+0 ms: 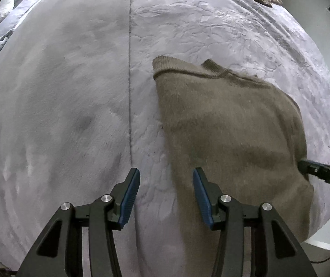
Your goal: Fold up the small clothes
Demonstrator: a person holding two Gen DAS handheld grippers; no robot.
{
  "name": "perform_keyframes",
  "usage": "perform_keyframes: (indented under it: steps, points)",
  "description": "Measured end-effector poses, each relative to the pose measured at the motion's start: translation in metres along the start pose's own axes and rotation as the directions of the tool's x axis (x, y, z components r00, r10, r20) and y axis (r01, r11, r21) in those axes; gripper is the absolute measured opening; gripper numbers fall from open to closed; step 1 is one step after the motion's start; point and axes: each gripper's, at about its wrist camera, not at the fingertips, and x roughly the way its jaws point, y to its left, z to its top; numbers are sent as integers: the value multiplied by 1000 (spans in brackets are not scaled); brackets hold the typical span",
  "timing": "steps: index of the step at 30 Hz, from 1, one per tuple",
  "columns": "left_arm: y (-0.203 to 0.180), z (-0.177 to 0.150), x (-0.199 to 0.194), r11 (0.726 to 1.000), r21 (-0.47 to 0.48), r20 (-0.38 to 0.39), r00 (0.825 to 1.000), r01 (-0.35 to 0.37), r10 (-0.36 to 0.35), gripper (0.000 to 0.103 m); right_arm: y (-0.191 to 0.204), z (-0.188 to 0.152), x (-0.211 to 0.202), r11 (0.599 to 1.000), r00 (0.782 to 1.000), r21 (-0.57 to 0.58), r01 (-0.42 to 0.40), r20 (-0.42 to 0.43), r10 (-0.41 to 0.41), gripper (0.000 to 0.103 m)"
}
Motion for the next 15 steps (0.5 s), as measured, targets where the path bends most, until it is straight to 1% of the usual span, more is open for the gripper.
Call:
perform_keyframes:
  steps: [1,2,3,4,5,6,9,10,11,12,15]
  points:
    - [1,-4,-4,1000,-1,-4,1000,5,-5,50,2,-3,-6,1000,1000,-1,-6,5,6,33]
    - [-3,-6,-4,1000,0,-9,1000,12,-12,50,4,-7,-11,999,999,1,-33,5,33,34]
    - [-2,-11,-8,1000,2,-14,1000,21,-21,50,5,-10,-17,998,998,5,-69,-2,69,37]
    - [-3,-16,-10,1000,7,-23,999,29,-29,50,6,-16,-19,994,993,8,-113,-22,113,38]
    - [-5,-22,-12,999,17,-37,999,35,-35,50,12,-23,-20,989,988,11,-146,-51,146,43]
    - [-7,-28,-12,999,28,-50,998,34,-33,50,13,-27,-20,988,986,9,-151,-64,152,49]
    - [-16,-45,-9,997,77,-78,997,11,-5,50,16,-42,-11,991,983,12,-134,-122,135,49]
    - [-18,-49,-8,996,91,-89,996,4,4,50,14,-47,-6,991,982,29,-127,-140,130,46]
    - [-20,-53,-7,995,101,-102,995,-4,14,50,12,-52,-2,992,980,47,-120,-155,126,22]
    - [-20,-56,-6,995,103,-108,994,-5,17,50,10,-56,1,993,980,56,-108,-163,116,11]
    - [-22,-64,-6,994,110,-136,991,-1,16,50,7,-65,-1,994,984,66,-82,-152,92,11]
